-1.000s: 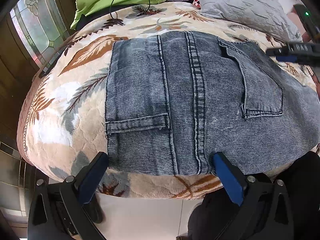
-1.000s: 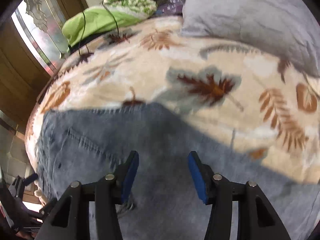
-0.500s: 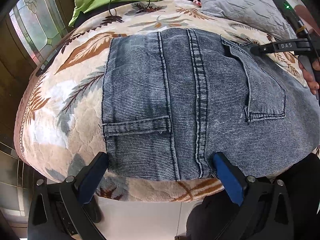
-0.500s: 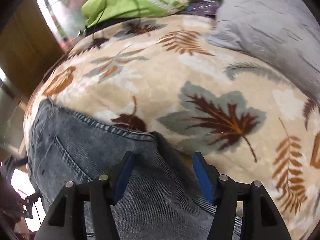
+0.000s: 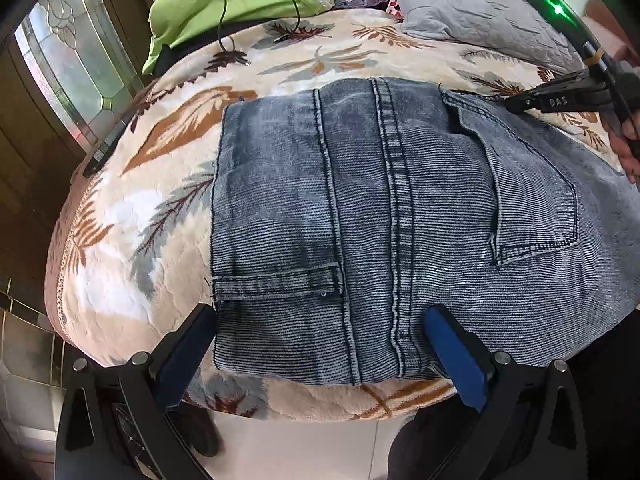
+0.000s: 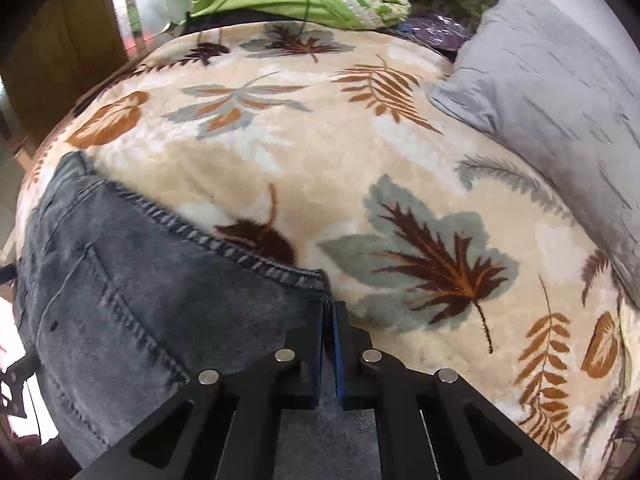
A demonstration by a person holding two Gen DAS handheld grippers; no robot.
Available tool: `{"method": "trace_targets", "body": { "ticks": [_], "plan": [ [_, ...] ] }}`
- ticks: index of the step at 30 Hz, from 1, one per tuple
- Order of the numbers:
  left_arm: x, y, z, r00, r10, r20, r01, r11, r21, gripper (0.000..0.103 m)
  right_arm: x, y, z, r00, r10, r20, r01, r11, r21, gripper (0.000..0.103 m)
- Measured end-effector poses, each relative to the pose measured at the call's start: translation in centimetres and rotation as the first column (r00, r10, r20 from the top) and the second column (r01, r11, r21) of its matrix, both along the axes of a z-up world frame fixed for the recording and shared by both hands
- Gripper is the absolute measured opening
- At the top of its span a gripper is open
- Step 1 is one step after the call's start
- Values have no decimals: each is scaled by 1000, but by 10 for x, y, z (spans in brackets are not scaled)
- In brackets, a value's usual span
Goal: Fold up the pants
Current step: 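Pull the grasped leg edge with the right gripper toward the left gripper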
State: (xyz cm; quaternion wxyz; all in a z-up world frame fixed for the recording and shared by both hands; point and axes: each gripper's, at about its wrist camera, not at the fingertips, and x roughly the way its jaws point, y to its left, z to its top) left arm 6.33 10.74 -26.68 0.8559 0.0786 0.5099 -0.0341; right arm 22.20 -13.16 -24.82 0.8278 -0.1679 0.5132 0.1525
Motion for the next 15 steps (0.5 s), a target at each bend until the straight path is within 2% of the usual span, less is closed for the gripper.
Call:
{"method": "trace_targets", "body": {
  "ticks": [3, 6, 10, 13, 15],
  "plan": [
    [-1, 2, 0, 1000, 10, -6, -10, 1000, -15, 103, 4, 3, -13, 1000, -21, -10, 21, 1000, -15, 4],
    [-6, 4, 3, 1000, 13, 1, -13, 1000, -9, 103, 6, -2, -12, 998, -59, -6, 59, 998, 15, 4],
    [-17, 0, 11, 1000, 0, 29, 0, 1000, -8, 103, 2, -17, 2, 992, -125, -7, 125, 985, 119, 5],
    [-22, -7, 22, 998, -29, 58, 30, 999, -19, 103, -11, -38, 18, 979, -204, 14, 198, 960, 200, 5],
    [-26, -15, 27, 996, -51, 75, 53, 998, -18, 103, -21, -51, 23, 970, -244, -13, 240, 940, 242, 6]
  ]
}}
